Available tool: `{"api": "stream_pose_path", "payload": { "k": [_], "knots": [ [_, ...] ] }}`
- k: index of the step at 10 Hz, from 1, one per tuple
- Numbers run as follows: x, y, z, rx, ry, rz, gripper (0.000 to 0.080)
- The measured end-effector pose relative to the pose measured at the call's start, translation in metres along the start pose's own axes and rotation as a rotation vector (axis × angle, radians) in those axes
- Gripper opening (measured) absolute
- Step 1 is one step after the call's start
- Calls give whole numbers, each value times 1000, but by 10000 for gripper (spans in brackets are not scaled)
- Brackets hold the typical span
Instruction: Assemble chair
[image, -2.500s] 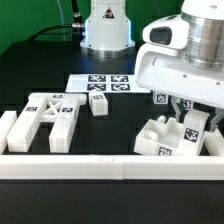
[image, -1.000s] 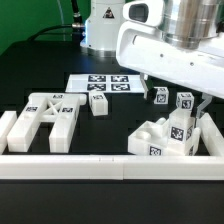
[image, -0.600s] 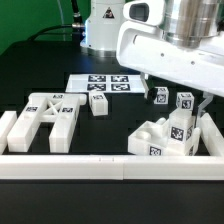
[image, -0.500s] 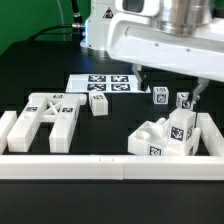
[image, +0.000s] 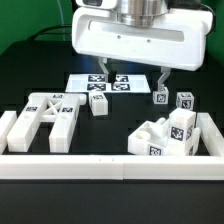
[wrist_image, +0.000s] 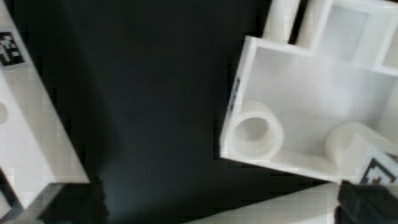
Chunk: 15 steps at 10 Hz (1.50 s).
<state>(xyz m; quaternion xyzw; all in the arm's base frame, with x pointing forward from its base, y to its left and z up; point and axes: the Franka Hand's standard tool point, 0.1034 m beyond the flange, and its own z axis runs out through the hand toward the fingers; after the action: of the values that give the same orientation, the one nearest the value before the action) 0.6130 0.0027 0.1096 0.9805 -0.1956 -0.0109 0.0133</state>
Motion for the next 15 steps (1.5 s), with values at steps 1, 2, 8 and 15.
{"api": "stream_pose_path", "payload": {
  "k": [1,2,8,15],
  "knots": [
    [0,1,0,0,0,1,649],
    [1,2,1,2,6,-21,649],
    [-33,59,37,16,80,-262,649],
    [-61,73,53,-9,-106,-409,649]
  ]
}}
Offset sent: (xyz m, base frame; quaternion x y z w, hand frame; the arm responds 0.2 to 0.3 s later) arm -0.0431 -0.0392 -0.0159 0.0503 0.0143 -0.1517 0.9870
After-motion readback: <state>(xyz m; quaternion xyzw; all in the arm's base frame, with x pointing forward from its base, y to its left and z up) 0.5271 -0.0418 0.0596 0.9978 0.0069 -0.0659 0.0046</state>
